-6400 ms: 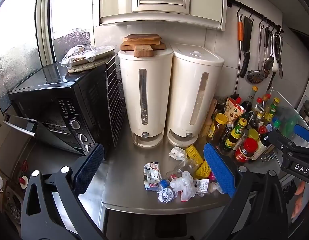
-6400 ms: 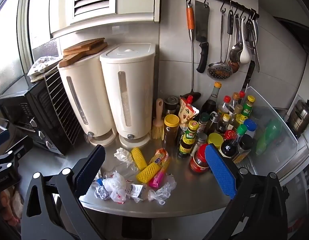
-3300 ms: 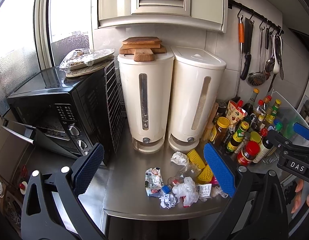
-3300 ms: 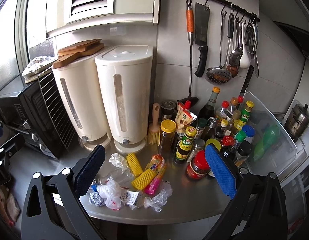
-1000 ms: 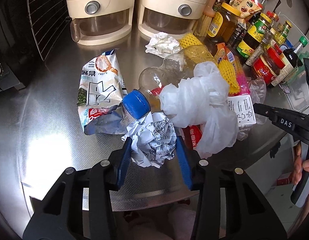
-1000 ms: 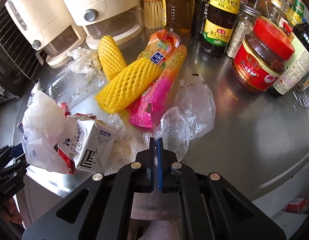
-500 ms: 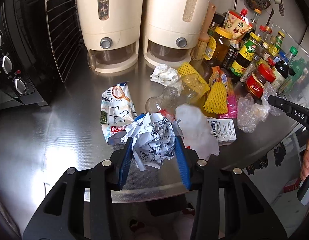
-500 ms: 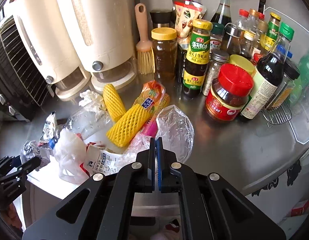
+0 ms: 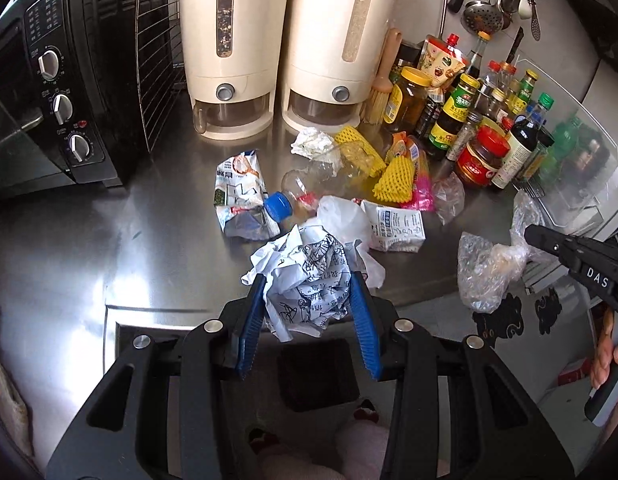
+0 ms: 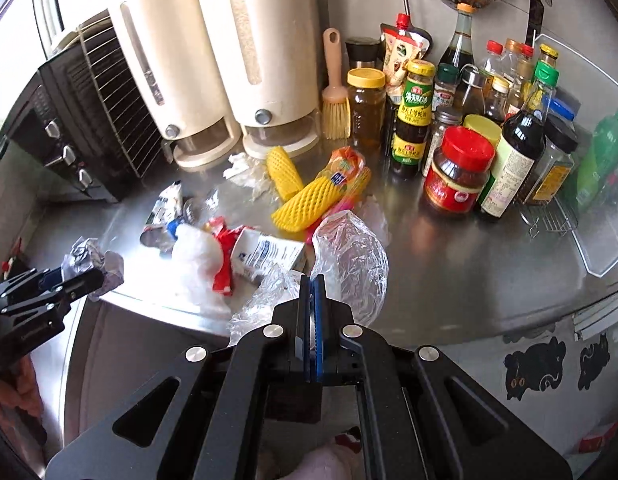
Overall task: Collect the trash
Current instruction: 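Carry the paper and plastic bag down over the black bin and open both grippers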
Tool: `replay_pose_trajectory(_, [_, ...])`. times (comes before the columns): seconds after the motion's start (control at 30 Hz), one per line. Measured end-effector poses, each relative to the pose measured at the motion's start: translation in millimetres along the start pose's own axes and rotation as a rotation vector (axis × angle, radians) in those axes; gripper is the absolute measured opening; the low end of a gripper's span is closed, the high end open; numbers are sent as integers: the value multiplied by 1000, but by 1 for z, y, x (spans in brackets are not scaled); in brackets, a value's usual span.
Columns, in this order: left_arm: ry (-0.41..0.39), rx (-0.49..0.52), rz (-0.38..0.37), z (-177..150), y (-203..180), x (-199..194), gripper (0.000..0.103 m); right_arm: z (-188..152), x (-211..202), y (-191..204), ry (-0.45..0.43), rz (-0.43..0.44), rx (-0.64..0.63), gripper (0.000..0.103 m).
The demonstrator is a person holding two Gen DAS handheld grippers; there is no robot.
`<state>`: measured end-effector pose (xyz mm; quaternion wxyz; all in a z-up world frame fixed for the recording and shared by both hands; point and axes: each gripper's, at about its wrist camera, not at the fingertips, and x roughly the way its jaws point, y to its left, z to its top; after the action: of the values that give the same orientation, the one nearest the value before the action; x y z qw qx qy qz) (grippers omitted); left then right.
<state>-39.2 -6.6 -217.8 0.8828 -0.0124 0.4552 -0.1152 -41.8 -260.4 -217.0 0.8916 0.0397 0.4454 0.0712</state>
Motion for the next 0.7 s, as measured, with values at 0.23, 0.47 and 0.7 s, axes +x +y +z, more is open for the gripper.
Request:
replay_pose_trajectory(0.23, [111,6,-40,-53,-6,19,40,-53,25,7,108,21,2,3])
replay_pose_trajectory(0.47, [222,7,-79,-110,-11,76,40,-103,78,7,197,17,29,3])
replay_pose_trajectory(0.7, [287,30,-93,-164,-16,154,40,-147,155,6,257,33,56,3])
